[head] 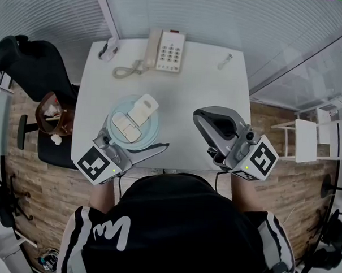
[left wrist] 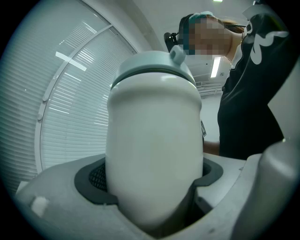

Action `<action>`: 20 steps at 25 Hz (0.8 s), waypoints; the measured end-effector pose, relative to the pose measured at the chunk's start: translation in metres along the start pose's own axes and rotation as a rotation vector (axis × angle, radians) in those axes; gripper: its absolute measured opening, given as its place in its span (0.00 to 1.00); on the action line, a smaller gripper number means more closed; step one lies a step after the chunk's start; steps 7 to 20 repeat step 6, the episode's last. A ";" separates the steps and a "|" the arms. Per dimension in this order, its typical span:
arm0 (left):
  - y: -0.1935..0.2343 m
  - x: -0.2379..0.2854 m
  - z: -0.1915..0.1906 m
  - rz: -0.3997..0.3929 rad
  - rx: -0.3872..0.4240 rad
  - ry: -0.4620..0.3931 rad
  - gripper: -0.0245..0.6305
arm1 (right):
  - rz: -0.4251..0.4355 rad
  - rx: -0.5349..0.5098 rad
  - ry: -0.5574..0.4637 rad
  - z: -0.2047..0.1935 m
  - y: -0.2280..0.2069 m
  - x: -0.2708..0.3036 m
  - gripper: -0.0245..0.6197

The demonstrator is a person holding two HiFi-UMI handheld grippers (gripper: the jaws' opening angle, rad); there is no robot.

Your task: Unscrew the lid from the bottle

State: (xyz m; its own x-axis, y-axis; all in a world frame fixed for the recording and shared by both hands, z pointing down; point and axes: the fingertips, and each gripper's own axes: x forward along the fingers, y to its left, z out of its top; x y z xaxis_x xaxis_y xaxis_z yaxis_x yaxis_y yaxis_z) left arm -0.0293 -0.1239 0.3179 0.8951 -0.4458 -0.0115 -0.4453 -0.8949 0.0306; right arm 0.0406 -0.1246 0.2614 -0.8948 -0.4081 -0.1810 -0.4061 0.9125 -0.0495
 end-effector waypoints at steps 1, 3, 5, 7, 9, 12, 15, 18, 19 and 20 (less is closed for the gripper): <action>0.000 0.000 0.000 0.000 0.001 -0.001 0.75 | 0.000 -0.001 -0.001 0.000 0.000 0.000 0.04; 0.000 0.000 0.001 0.000 0.001 -0.002 0.75 | 0.000 -0.003 -0.002 0.001 0.000 0.001 0.04; 0.000 0.000 0.001 0.002 -0.001 -0.002 0.75 | 0.002 -0.004 -0.003 0.001 0.001 0.001 0.04; 0.000 0.000 0.001 0.004 -0.003 -0.001 0.75 | 0.003 -0.004 -0.003 0.002 0.001 0.002 0.04; 0.000 0.000 0.001 0.004 -0.003 -0.001 0.75 | 0.003 -0.004 -0.003 0.002 0.001 0.002 0.04; 0.000 0.000 0.001 0.004 -0.003 -0.001 0.75 | 0.003 -0.004 -0.003 0.002 0.001 0.002 0.04; 0.000 0.000 0.001 0.004 -0.003 -0.001 0.75 | 0.003 -0.004 -0.003 0.002 0.001 0.002 0.04; 0.000 0.000 0.001 0.004 -0.003 -0.001 0.75 | 0.003 -0.004 -0.003 0.002 0.001 0.002 0.04; 0.000 0.000 0.001 0.004 -0.003 -0.001 0.75 | 0.003 -0.004 -0.003 0.002 0.001 0.002 0.04; 0.000 0.000 0.001 0.004 -0.003 -0.001 0.75 | 0.003 -0.004 -0.003 0.002 0.001 0.002 0.04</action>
